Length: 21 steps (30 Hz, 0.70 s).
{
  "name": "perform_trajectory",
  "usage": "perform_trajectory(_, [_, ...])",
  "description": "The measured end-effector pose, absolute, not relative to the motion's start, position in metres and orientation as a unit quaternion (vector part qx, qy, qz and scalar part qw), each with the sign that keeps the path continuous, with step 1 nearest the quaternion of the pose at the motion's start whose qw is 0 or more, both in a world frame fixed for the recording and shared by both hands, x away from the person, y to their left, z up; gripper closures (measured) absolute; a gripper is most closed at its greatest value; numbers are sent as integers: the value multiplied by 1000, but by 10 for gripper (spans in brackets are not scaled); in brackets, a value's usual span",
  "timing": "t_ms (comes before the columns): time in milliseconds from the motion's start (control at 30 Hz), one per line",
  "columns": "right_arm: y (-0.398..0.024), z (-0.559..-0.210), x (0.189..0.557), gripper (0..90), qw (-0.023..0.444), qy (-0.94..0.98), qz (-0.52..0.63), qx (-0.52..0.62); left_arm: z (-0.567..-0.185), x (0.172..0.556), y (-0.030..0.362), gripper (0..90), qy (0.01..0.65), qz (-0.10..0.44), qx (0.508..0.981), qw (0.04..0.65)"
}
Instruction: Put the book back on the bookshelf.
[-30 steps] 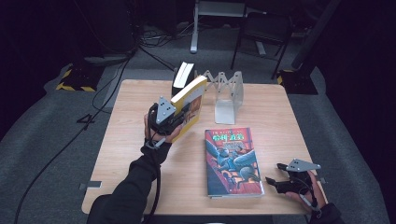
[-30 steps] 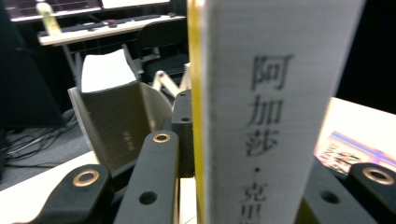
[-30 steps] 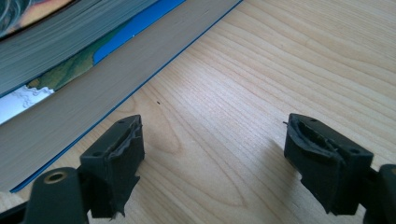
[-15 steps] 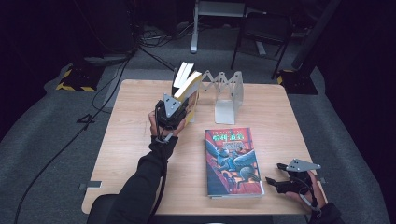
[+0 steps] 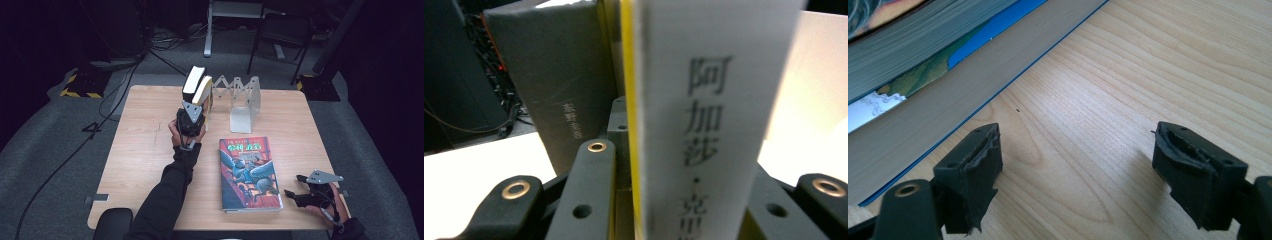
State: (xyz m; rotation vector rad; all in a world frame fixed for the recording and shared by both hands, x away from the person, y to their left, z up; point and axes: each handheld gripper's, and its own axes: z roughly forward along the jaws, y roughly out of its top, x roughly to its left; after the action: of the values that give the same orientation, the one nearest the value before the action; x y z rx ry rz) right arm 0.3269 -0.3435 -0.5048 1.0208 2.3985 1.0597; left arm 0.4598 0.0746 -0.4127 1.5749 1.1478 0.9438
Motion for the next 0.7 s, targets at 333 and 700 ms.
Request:
perform_trajectory(333, [-344, -505, 327, 200, 163, 841, 372, 358, -426, 462, 71, 742, 468, 390, 636, 473])
perform_trajectory(700, [-344, -505, 327, 200, 163, 841, 372, 358, -438, 456, 72, 676, 474, 376, 636, 479])
